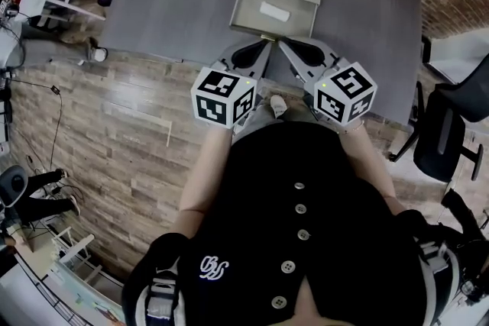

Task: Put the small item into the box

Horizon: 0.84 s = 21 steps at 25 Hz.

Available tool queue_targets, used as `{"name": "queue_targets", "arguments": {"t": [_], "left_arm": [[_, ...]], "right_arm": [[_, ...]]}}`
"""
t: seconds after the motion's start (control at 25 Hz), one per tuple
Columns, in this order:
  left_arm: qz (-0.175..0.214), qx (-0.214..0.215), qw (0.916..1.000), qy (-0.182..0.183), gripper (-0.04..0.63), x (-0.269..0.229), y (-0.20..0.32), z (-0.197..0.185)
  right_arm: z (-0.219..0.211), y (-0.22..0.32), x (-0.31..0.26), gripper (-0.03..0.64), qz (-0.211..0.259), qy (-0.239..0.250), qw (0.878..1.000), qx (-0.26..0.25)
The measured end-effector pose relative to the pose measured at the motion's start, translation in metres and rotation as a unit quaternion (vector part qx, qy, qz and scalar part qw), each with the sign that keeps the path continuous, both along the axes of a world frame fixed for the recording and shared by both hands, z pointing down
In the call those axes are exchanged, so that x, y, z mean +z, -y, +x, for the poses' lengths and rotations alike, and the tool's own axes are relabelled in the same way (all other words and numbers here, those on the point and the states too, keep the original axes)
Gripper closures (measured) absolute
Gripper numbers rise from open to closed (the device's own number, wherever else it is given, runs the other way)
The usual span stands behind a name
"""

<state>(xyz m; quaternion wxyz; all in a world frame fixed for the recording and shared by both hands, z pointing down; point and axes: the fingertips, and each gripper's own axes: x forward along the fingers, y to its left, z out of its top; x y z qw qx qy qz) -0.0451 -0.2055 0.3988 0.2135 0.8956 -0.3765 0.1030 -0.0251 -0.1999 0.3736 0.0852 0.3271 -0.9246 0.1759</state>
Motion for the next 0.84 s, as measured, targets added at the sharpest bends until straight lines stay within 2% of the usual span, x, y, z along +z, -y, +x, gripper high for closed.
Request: {"name": "queue_targets", "arguments": {"t": [0.84], "left_arm": [[-0.012, 0.011, 0.9999, -0.002, 0.581, 0.0066, -0.0081, 0.0046]], "right_arm": [[-0.0004, -0.0071, 0.0062, 0.617, -0.01, 0.001, 1.0, 0.008]]}}
